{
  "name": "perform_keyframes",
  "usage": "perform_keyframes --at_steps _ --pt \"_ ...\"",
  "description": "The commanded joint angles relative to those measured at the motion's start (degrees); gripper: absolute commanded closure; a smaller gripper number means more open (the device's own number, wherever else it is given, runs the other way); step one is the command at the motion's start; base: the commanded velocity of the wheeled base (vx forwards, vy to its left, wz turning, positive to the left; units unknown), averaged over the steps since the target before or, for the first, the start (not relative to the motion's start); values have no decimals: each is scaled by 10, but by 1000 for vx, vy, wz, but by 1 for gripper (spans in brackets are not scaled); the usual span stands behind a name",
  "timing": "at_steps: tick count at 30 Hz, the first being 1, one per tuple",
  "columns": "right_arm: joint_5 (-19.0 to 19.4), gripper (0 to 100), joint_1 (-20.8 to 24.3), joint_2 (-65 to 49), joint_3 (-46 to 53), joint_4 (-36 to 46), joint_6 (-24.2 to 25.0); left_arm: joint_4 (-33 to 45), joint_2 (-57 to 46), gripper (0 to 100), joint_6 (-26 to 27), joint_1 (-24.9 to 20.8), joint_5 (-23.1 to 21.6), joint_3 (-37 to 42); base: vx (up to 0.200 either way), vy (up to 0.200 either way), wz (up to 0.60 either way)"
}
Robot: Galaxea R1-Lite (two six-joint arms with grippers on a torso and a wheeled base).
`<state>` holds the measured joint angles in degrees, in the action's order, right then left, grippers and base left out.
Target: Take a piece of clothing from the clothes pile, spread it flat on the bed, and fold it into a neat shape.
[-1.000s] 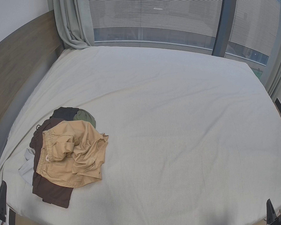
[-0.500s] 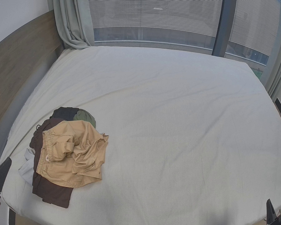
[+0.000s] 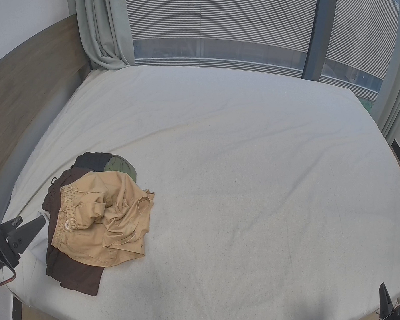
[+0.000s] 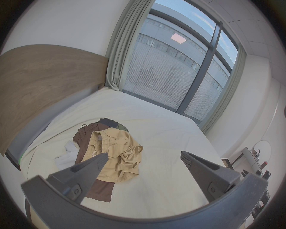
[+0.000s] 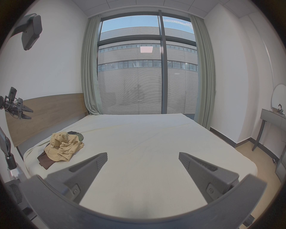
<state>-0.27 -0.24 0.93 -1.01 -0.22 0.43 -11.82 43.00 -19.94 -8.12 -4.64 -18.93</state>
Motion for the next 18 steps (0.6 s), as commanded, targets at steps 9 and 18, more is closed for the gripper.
perform_keyframes --at_steps 9,18 --pt "0 0 0 -6 10 0 -1 -70 163 0 4 137 -121 -15 0 0 0" --pt "0 0 0 -6 10 0 -1 -98 227 0 16 178 -191 -14 0 0 0"
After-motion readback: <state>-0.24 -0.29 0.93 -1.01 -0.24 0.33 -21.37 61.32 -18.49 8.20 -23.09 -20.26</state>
